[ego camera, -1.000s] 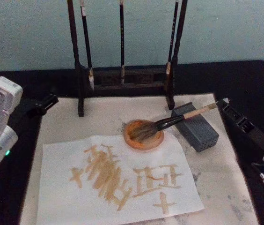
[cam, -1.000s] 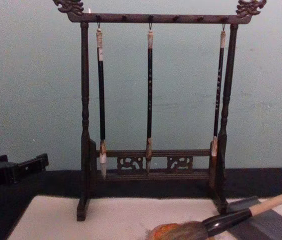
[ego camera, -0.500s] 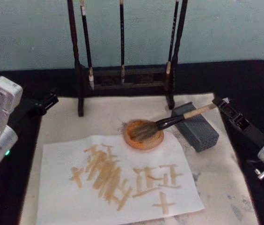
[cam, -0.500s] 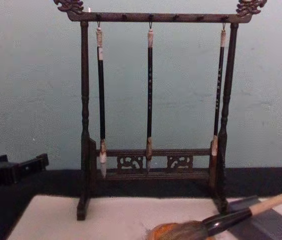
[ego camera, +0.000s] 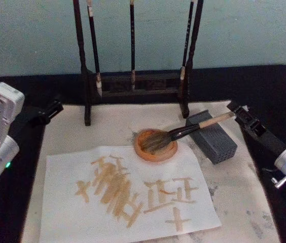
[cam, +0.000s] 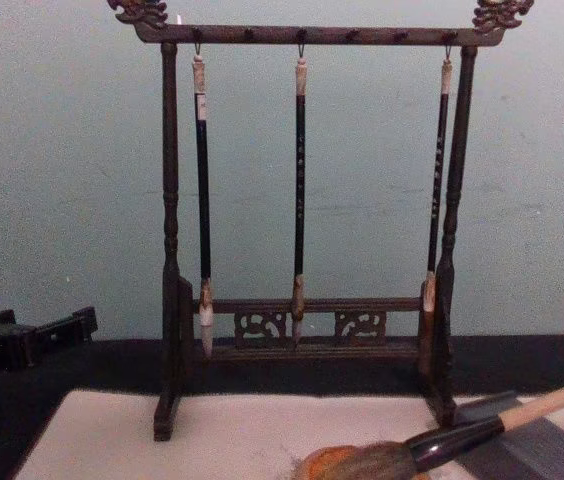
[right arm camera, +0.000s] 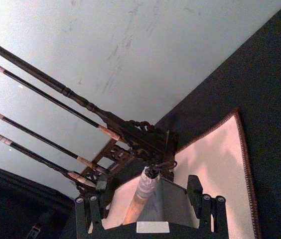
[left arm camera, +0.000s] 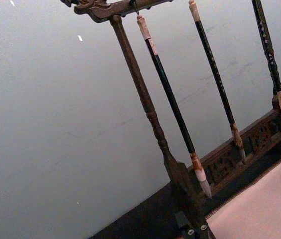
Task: Pick up the brush from the inkstone, write on the paper, then place the brush back to its original position.
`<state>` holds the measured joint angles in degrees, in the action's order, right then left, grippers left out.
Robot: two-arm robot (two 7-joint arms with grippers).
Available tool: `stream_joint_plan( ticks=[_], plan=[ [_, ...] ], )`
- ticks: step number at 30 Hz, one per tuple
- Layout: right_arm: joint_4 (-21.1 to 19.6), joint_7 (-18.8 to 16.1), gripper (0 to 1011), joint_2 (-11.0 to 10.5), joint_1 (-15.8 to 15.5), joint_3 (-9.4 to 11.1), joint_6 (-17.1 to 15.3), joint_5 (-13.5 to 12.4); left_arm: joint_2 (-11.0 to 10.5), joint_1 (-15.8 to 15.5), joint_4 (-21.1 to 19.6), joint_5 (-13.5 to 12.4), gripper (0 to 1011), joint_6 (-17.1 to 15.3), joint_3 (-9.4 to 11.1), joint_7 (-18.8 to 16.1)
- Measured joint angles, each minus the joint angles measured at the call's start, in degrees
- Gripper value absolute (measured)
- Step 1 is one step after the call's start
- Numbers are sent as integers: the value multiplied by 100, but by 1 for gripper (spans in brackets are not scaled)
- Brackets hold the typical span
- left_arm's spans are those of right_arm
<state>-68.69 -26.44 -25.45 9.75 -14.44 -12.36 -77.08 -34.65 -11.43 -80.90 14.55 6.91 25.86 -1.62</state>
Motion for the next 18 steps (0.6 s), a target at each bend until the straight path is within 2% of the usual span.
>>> stream_joint_plan(
  ticks=[18],
  plan=[
    [508, -256, 1008, 65, 337, -286, -116, -329, 0, 0, 0, 0, 1002, 0, 0, 0]
  ],
)
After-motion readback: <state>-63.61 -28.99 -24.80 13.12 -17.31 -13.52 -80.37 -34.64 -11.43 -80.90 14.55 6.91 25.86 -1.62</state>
